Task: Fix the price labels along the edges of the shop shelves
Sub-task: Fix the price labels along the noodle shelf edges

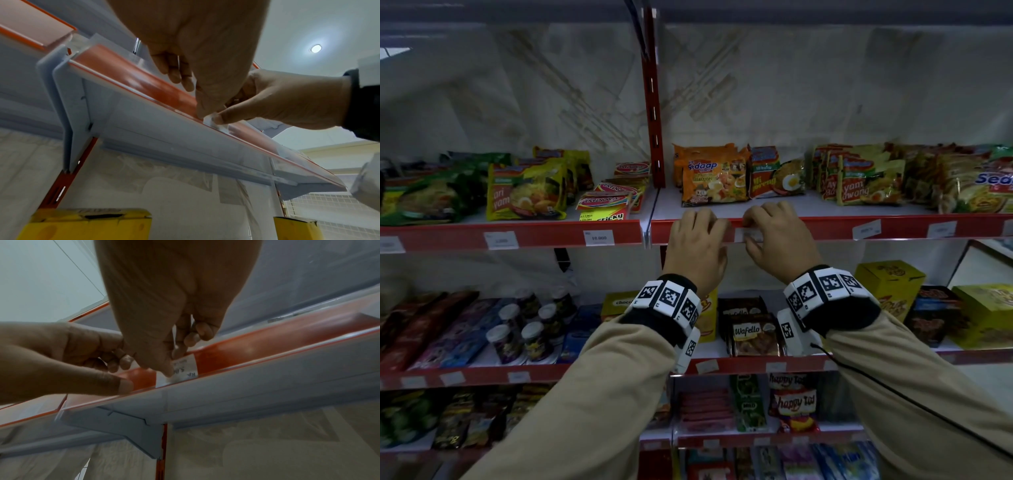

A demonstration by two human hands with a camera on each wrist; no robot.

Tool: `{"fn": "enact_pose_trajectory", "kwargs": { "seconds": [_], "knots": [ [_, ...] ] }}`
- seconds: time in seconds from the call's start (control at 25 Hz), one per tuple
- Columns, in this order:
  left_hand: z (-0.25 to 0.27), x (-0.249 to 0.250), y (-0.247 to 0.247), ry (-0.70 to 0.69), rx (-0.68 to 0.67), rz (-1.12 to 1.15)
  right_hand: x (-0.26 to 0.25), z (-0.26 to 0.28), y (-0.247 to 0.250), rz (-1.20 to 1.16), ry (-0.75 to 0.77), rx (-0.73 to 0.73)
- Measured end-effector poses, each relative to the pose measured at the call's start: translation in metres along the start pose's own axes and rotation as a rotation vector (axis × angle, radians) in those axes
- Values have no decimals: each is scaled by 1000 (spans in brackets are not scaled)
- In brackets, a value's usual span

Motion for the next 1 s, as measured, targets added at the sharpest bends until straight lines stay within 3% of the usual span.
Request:
{"fn": "enact_pose_trajectory", "kwargs": {
  "seconds": [0.16, 0.28, 0.48, 0.68, 0.84, 1.0],
  "knots": [
    [3, 1, 0, 24, 11, 28, -1, -2, -2, 45, 0, -60],
    [2, -1, 1, 27, 23, 58, 0, -6, 1, -66, 3, -83],
    [-2, -9, 5, 98, 146, 243, 10, -15, 15, -709, -248, -45],
    [-2, -13, 5, 163, 202, 354, -1, -9, 1, -1059, -392, -129],
    [-5, -17, 4, 203, 215, 392, -7, -2, -11, -1053, -379, -193],
    [-5, -19, 2, 212, 203, 392, -2, -4, -3, -837, -267, -87]
  ]
}}
Point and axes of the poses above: each hand's wrist, its own z-axis away from the middle knuckle, its own y-axis out of the back of the hand, x = y × z, the point moved 4 cm from there along -z, towards the middle knuckle, and after that the axes turned 15 degrees about -y, right-handed, at the moved point
